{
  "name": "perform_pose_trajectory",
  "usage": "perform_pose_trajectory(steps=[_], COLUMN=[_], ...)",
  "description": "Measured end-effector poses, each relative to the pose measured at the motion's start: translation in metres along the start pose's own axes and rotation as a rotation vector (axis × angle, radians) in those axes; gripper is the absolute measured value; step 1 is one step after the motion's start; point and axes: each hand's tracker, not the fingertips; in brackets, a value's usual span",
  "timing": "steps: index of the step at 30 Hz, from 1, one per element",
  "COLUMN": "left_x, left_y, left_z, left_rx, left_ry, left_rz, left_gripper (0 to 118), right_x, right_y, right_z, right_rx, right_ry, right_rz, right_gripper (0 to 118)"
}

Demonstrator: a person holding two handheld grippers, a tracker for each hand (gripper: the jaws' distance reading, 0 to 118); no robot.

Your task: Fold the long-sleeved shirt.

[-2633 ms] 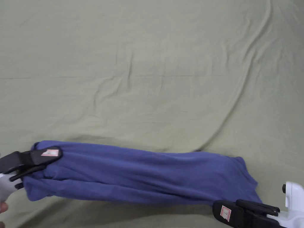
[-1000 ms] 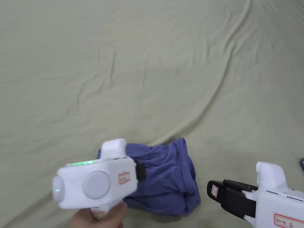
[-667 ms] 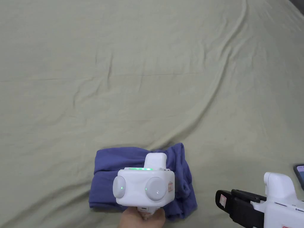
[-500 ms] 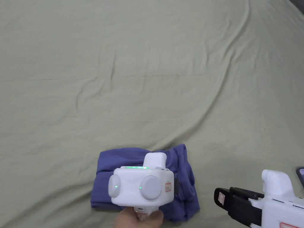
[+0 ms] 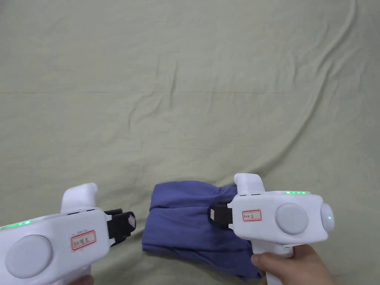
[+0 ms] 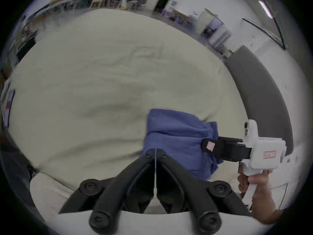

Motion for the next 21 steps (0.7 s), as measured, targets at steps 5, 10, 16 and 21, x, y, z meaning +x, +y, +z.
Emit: perform_pose_trajectory(steps=[5, 10, 16, 21], left_x=[-0.008, -0.004, -0.024, -0.039], left_y=[0.004, 0.013, 0.021, 0.021], left_z=[-0.012, -0.035, -0.084, -0.144], left_rx=[-0.02, -0.053, -0.287, -0.284], left_ry=[-0.006, -0.056, -0.288, -0.413], left_rz=[0.012, 0.017, 0.123, 0.272], left_gripper=[0, 0, 118, 118], right_x=[0.018, 0.03, 0.046, 0.066], right_y=[0.001, -0.001, -0.001, -0.001], right_z=[0.001, 0.0, -0.002, -0.004], right_rx=[-0.013, -0.025, -0.036, -0.044], right_ry=[-0.033, -0.044, 0.008, 0.101], right_rz=[-0.054, -0.052, -0.077, -0.065], right_gripper=[2, 2, 2, 2])
